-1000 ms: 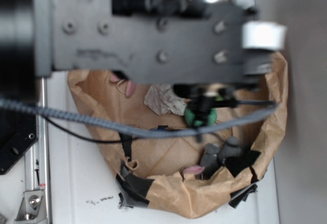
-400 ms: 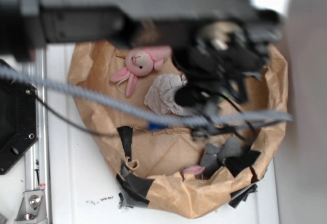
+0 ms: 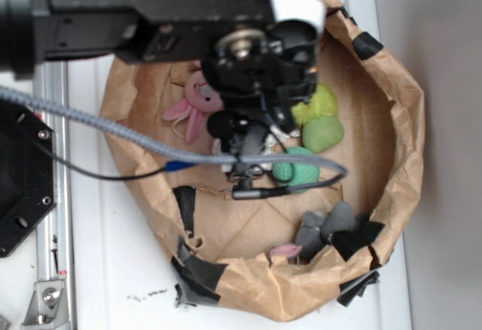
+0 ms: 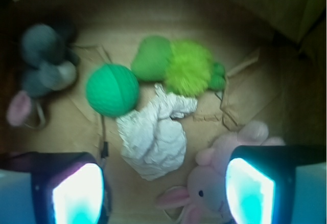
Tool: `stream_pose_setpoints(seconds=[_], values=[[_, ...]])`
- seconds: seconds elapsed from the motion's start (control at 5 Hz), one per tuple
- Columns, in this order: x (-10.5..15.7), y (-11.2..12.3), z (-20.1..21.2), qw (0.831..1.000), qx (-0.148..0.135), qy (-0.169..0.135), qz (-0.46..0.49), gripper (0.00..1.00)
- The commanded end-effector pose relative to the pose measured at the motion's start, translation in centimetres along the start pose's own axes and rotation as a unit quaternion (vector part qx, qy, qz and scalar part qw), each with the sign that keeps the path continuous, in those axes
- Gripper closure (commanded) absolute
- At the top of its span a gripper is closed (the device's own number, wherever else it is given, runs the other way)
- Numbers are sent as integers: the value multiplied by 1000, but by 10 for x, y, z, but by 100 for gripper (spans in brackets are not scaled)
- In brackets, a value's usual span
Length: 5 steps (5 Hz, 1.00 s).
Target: Grab the pink bunny.
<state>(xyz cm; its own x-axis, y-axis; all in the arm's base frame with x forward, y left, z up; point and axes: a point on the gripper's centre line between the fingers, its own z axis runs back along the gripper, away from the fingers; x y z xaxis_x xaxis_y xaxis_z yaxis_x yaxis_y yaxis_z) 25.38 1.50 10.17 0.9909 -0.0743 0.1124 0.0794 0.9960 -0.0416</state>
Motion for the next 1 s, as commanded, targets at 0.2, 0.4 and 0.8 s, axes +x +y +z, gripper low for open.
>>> stream_pose_setpoints(seconds=[0.2,0.4,0.8], values=[[-34,25,-31,998,33,47,-32,0],[-45,39,-28,996,62,68,-12,0],[-41,53,-25,971,78,23,226,0]])
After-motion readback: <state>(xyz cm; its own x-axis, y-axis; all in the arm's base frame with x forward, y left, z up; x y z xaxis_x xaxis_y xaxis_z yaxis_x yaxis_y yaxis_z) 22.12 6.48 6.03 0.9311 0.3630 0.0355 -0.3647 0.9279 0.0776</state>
